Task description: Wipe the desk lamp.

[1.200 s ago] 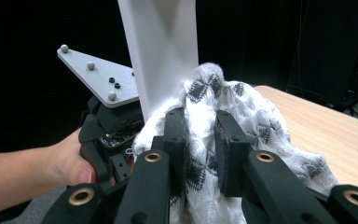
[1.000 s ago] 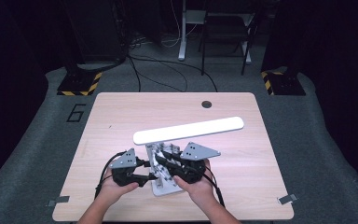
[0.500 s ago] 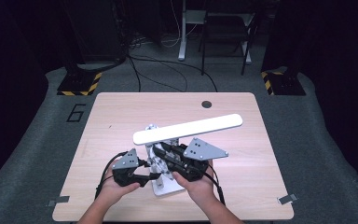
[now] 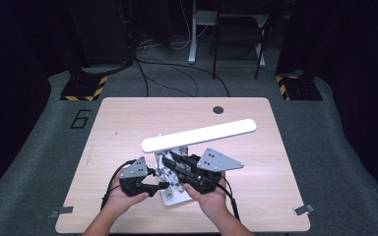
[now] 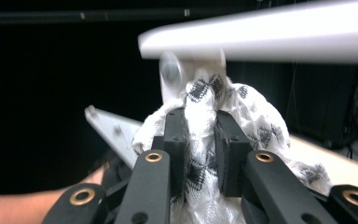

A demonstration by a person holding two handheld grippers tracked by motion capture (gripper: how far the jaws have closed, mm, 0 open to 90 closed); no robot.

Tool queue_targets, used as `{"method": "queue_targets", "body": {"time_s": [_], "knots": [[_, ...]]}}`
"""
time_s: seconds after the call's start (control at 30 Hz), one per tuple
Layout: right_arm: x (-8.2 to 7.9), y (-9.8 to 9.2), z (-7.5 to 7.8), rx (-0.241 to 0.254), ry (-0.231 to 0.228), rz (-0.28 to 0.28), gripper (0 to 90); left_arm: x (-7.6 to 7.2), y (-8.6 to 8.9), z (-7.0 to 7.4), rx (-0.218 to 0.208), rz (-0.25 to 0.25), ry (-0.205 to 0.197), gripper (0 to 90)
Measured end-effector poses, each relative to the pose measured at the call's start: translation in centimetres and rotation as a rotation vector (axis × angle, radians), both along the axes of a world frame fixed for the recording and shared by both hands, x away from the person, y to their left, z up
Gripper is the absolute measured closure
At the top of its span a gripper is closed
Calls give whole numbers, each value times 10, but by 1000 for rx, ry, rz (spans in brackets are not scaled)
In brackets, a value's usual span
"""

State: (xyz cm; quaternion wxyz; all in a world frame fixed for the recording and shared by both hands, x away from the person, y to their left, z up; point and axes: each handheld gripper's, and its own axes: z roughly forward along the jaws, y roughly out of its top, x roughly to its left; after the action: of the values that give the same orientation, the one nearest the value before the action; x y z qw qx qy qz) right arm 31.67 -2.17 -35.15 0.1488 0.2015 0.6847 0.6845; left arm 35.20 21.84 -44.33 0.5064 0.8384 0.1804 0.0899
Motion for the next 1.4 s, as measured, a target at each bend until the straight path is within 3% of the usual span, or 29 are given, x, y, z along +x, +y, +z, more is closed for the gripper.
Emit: {"method": "queue_targets", "body": {"time_s": [0.2, 0.5, 0.57, 0.7, 0.77, 0.87, 1.03, 1.1, 1.13, 1.17, 1.27, 1.4], "knots": [[-5, 2, 2, 11, -44, -42, 772, -1, 0, 0, 3, 10, -3, 525], [-12, -15, 2, 85, -50, -84, 779, -2, -1, 0, -1, 24, -7, 524], [-15, -22, 0, 104, -55, -110, 779, -1, 0, 1, 19, 13, -6, 524], [-16, -32, -5, 139, -54, -155, 780, -1, 0, 1, 20, 13, -4, 522], [-16, -33, -5, 141, -52, -160, 780, -2, -1, 3, 33, 15, -8, 519], [-16, -29, -4, 127, -72, -172, 780, -3, 2, 8, 1, 11, -17, 470], [-16, -29, -4, 137, -64, -171, 780, -5, 10, 25, -65, -13, -45, 438], [-16, -27, -4, 138, -64, -167, 780, -5, 10, 31, -59, -23, -61, 442], [-16, -26, -4, 140, -60, -159, 780, -5, 8, 32, -33, -11, -85, 474], [-16, -23, -4, 136, -60, -150, 781, -5, 7, 31, -35, -16, -77, 515], [-18, -9, -4, 124, -60, -117, 780, -3, 6, 30, -45, -17, -60, 525], [-18, -4, -3, 114, -71, -125, 781, -3, 5, 29, -56, 2, -53, 527]]}}
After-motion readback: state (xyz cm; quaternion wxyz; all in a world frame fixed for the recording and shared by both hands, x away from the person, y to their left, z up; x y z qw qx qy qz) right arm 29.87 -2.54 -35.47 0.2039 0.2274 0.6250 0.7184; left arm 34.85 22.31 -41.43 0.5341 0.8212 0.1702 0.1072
